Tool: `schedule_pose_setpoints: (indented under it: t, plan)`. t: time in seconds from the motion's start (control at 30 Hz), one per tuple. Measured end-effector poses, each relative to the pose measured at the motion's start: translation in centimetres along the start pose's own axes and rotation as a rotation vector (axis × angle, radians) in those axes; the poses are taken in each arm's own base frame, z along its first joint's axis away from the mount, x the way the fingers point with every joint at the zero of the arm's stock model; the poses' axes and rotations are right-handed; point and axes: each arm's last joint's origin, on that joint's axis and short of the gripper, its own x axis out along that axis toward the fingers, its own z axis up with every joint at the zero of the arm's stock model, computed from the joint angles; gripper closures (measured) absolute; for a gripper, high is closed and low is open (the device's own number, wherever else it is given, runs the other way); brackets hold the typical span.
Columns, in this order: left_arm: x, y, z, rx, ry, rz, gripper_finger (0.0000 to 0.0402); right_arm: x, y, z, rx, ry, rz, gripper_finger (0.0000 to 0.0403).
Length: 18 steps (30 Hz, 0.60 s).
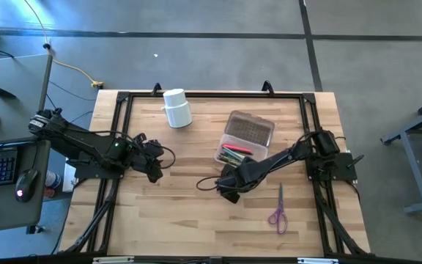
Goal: Pick & place school supplies into a supply box
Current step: Put the orange pencil into the supply box
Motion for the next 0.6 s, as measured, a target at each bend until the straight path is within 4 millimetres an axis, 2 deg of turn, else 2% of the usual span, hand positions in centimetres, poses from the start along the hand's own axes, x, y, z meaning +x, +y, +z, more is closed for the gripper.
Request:
schedule_pose_setpoints:
  t: [0.23,0.6]
  plan:
    - [0.0,0.0,0.0,0.000,0.000,0.000,0.0169,0.4,0.0,0.0,-0.018,-0.003,-0.025,0.0304]
    - [0.0,0.0,0.0,0.000,0.001,-0.001,0.0169,2.3,-0.1,-0.8,-0.006,-0.008,0.011,0.0307]
